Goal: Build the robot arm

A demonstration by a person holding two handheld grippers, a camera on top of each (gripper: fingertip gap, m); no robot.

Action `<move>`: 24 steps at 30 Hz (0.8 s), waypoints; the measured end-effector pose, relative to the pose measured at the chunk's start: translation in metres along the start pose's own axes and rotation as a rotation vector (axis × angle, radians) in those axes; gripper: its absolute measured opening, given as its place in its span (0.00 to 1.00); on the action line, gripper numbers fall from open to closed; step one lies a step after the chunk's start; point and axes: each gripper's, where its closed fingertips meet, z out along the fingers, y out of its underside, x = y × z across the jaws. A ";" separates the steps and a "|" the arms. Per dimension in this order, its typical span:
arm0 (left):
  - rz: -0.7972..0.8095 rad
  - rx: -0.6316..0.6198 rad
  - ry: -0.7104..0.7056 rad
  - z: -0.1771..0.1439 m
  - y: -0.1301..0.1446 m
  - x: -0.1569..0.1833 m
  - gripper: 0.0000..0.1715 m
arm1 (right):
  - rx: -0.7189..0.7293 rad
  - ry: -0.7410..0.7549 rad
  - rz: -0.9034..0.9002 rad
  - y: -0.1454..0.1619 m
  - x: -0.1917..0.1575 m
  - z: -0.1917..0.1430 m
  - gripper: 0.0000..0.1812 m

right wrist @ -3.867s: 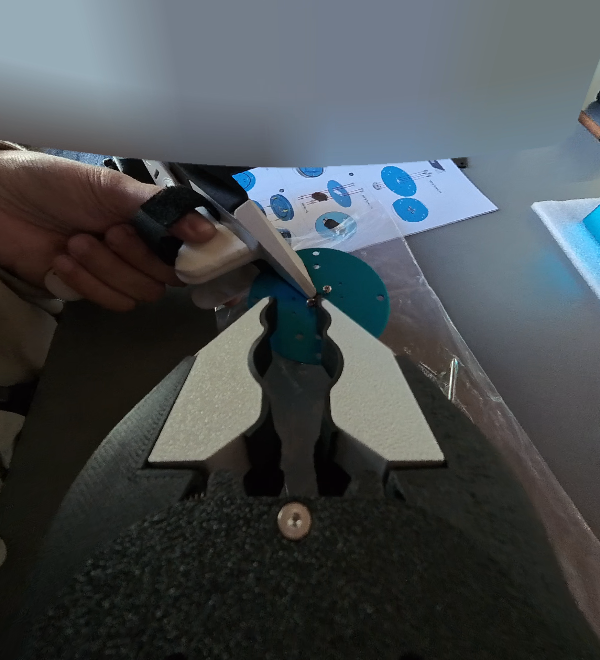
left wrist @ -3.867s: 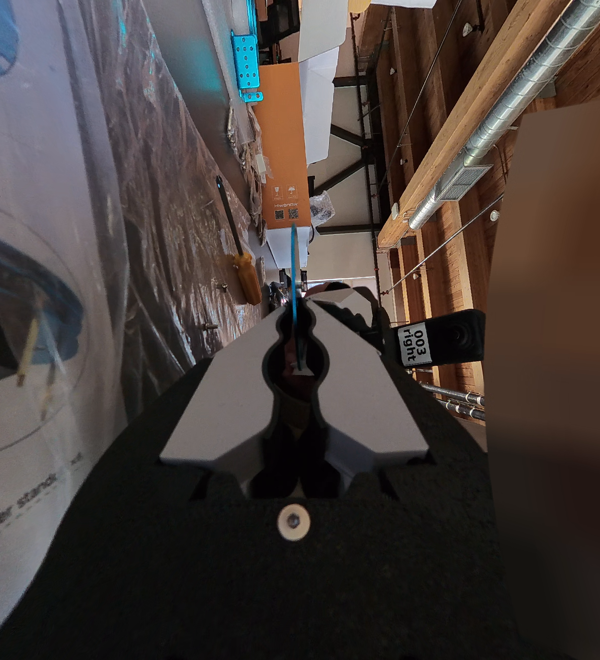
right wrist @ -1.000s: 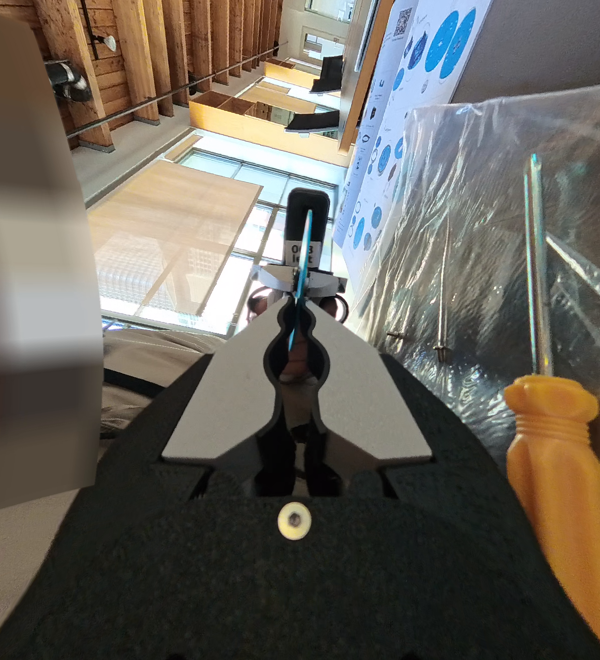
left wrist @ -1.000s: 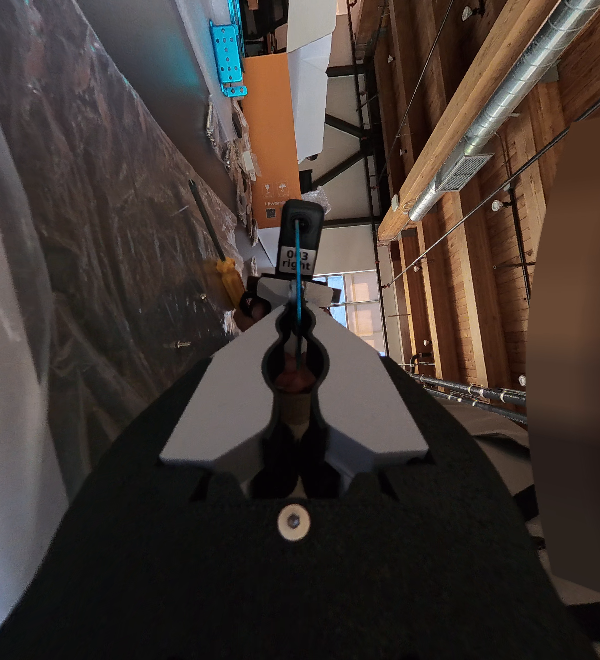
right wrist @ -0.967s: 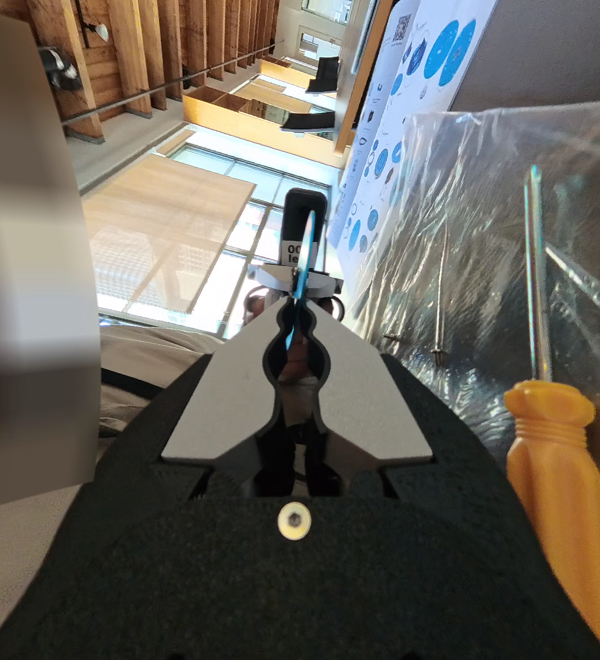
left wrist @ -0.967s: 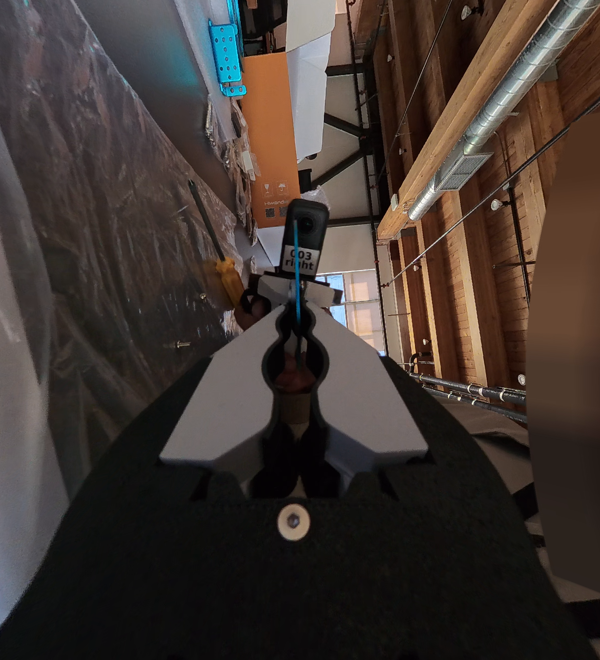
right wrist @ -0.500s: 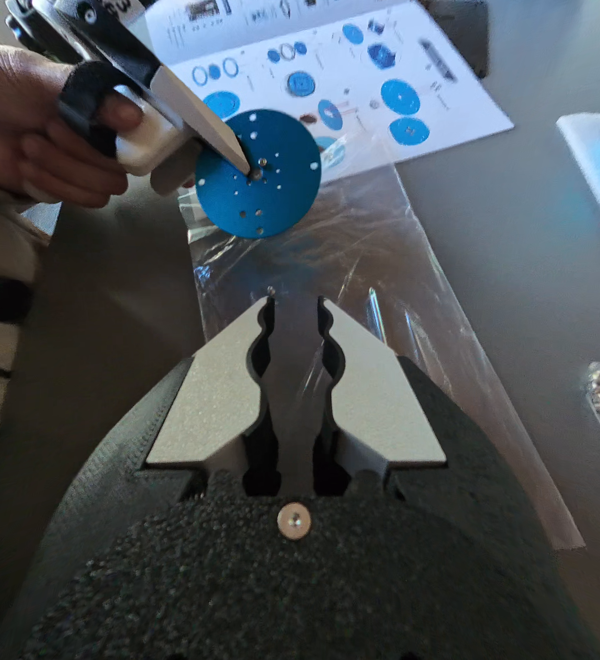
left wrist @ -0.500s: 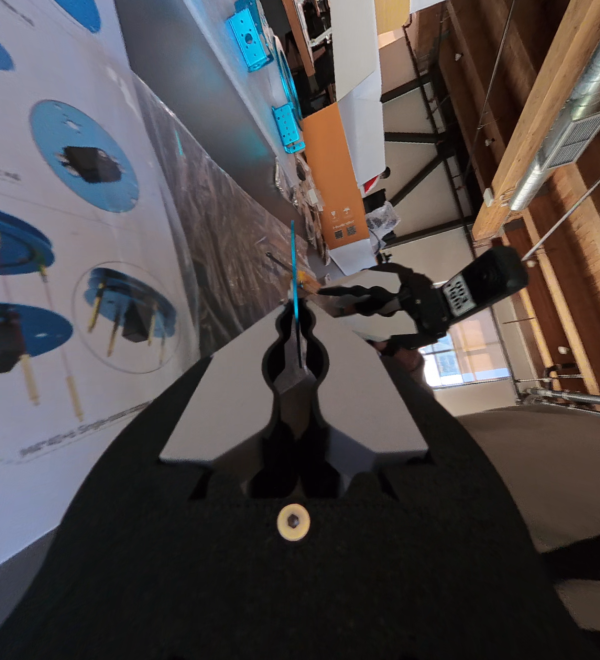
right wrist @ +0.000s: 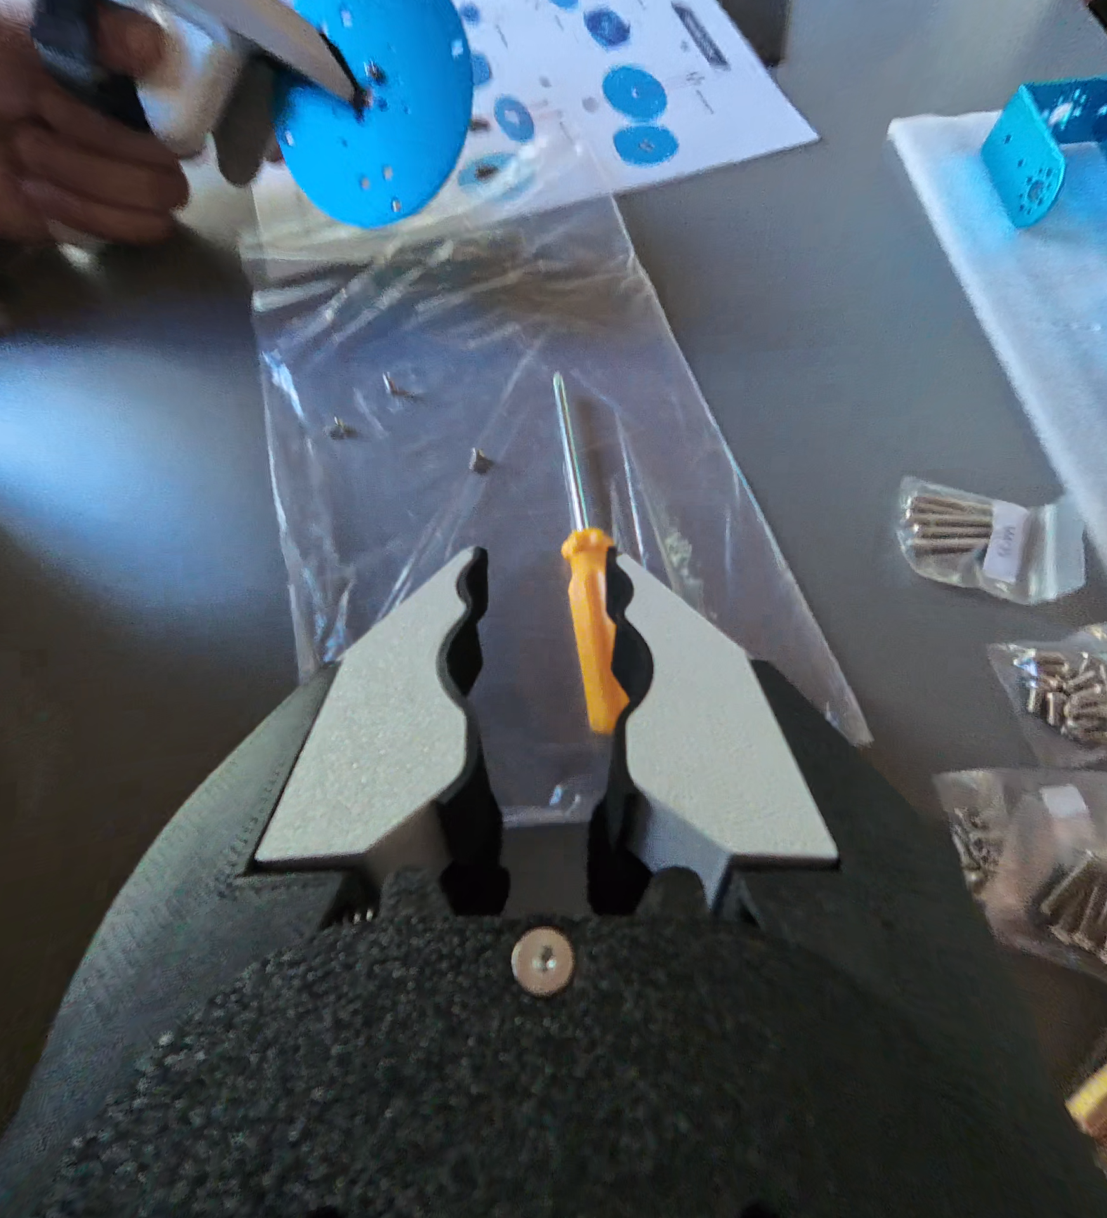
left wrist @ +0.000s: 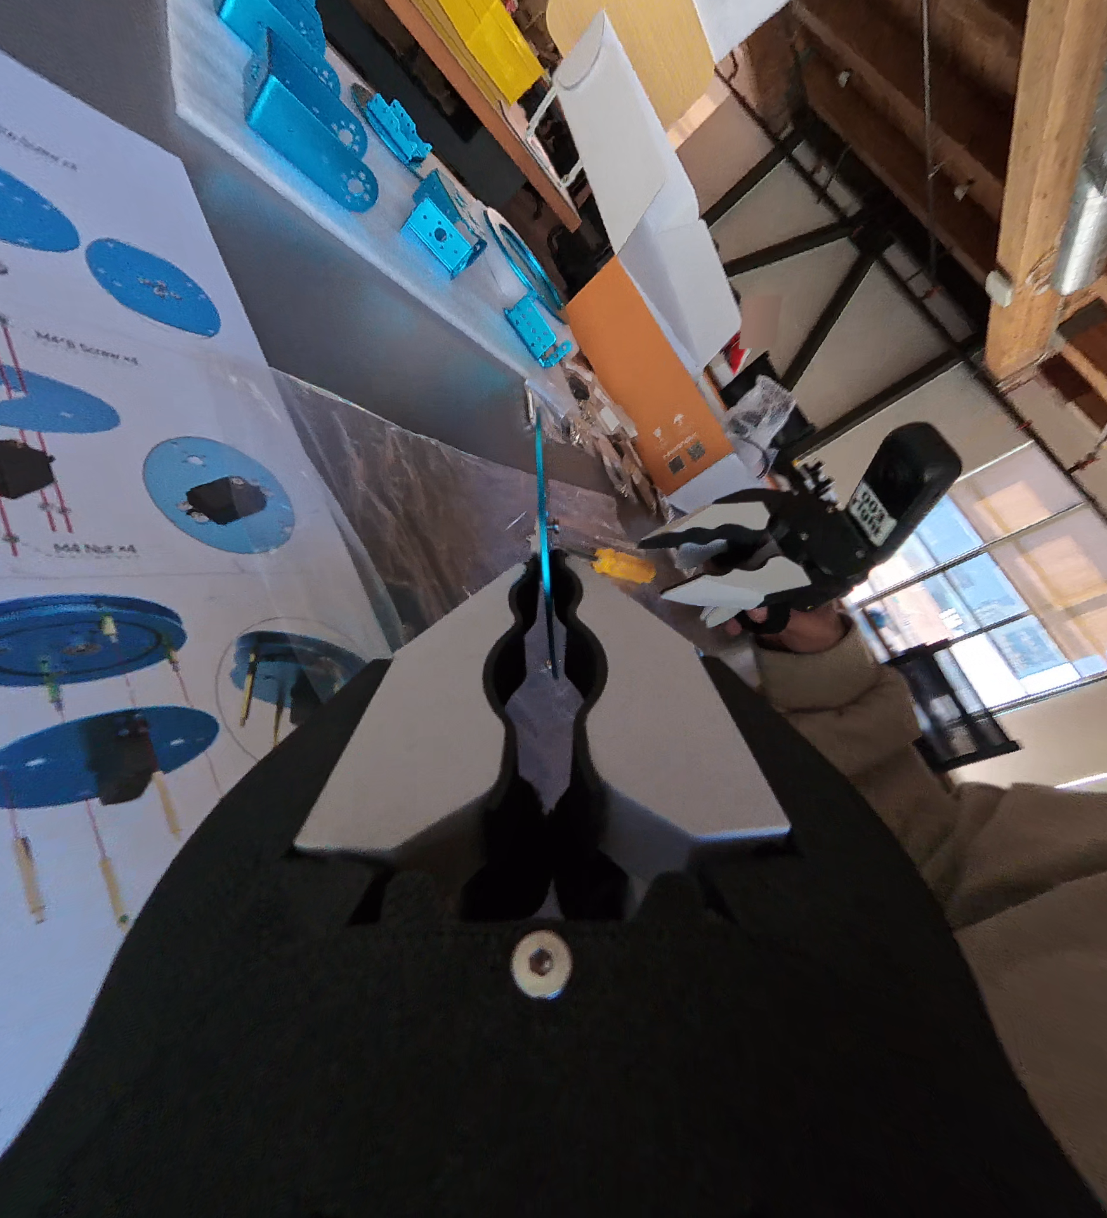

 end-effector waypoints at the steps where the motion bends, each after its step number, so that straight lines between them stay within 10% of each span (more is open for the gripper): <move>1: 0.045 -0.004 -0.015 0.001 0.002 0.002 0.02 | -0.018 0.012 -0.006 0.006 0.000 0.000 0.19; 7: 0.253 0.047 -0.009 0.001 0.006 0.022 0.02 | 0.129 -0.120 -0.004 -0.030 -0.057 0.009 0.18; 11: 0.268 0.141 0.088 -0.009 -0.004 0.036 0.02 | -0.053 -0.130 -0.143 -0.025 -0.093 0.054 0.16; 24: 0.428 0.314 0.045 -0.028 -0.018 0.049 0.02 | -0.178 -0.362 -0.382 -0.064 -0.056 0.074 0.05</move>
